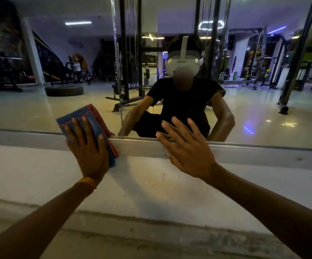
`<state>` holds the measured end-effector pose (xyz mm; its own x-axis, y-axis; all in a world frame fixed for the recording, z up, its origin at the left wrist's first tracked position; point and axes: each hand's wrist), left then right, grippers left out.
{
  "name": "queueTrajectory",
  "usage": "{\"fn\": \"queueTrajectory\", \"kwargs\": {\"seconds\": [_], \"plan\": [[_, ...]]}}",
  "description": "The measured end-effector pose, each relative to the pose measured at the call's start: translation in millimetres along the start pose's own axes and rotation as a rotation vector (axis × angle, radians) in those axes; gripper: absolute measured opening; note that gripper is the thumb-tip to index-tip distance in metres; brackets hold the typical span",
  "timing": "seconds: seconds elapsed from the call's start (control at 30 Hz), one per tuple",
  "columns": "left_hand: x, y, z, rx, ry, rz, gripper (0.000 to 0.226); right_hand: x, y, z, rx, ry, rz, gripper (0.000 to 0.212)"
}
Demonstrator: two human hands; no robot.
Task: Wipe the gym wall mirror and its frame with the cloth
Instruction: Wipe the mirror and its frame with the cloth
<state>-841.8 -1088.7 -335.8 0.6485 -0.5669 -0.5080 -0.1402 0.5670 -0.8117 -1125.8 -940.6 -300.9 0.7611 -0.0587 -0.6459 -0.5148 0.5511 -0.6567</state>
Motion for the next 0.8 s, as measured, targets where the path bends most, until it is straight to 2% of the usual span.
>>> {"fn": "queueTrajectory", "kwargs": {"seconds": [0.17,0.4,0.53,0.67,0.73,0.8], "plan": [[-84,56,-43,-0.033,0.058,-0.044,0.070,-2,2,-5,-0.011,-0.012,0.014,0.063],[4,-6,-13,-0.144,-0.014,0.105,0.067,21,-19,0,-0.038,-0.103,0.039,0.058],[-16,12,-22,-0.144,0.075,0.227,0.066,31,-30,-3,-0.011,-0.040,0.031,0.061],[-61,58,-37,-0.030,0.141,0.117,0.066,30,-30,-7,0.013,-0.006,0.066,0.063],[-42,40,-29,-0.033,0.144,0.083,0.068,32,-32,-7,0.011,-0.016,0.052,0.063],[2,8,-11,-0.055,0.103,0.180,0.072,36,-32,-5,-0.003,-0.060,0.026,0.061]]}}
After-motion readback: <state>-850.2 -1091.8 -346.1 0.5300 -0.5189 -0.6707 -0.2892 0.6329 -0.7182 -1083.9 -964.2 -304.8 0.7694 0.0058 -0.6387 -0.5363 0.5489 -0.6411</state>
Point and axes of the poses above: each hand's wrist, its own y-axis away from the middle knuckle, its own z-axis out of the back of the hand, x = y × z, and after that the axes turned 3 degrees about z, right-handed
